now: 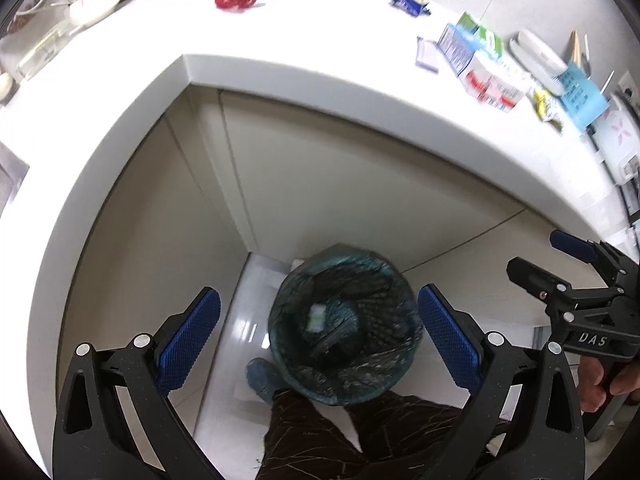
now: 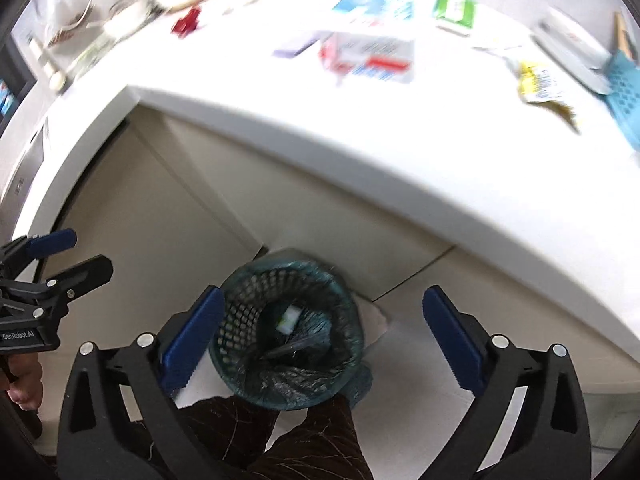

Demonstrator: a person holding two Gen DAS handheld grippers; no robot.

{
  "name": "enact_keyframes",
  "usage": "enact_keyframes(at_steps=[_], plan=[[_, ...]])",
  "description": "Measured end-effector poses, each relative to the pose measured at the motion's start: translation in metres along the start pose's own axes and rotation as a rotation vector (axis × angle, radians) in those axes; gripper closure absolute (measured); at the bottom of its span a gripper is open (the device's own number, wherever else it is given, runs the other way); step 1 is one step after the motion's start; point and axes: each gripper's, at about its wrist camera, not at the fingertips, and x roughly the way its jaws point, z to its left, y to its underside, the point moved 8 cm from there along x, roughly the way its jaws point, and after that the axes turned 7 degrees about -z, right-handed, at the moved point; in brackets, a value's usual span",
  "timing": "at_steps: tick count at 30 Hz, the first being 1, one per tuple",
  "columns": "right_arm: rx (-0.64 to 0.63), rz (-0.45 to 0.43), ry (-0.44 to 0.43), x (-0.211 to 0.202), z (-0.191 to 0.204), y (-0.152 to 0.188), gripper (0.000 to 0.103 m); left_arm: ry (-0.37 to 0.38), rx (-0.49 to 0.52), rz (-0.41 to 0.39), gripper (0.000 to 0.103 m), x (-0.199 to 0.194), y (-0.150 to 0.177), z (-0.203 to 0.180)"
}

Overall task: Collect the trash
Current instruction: 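Move both grippers back up to the counter items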

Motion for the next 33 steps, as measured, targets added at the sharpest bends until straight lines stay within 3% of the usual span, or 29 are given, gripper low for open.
enact_keyframes(at_steps=[20,33], plan=[[0.102,-0.128,0.092,-0.065,-0.072,-0.058,0.008,0.011,0.058,-0.043,0.006,-0.016,-0.064,-0.051],[0.143,-0.199,0.108,-0.083,-0.114,-0.104,0.008,0.017,0.087,-0.108,0.006,-0.031,-0.126,-0.097]])
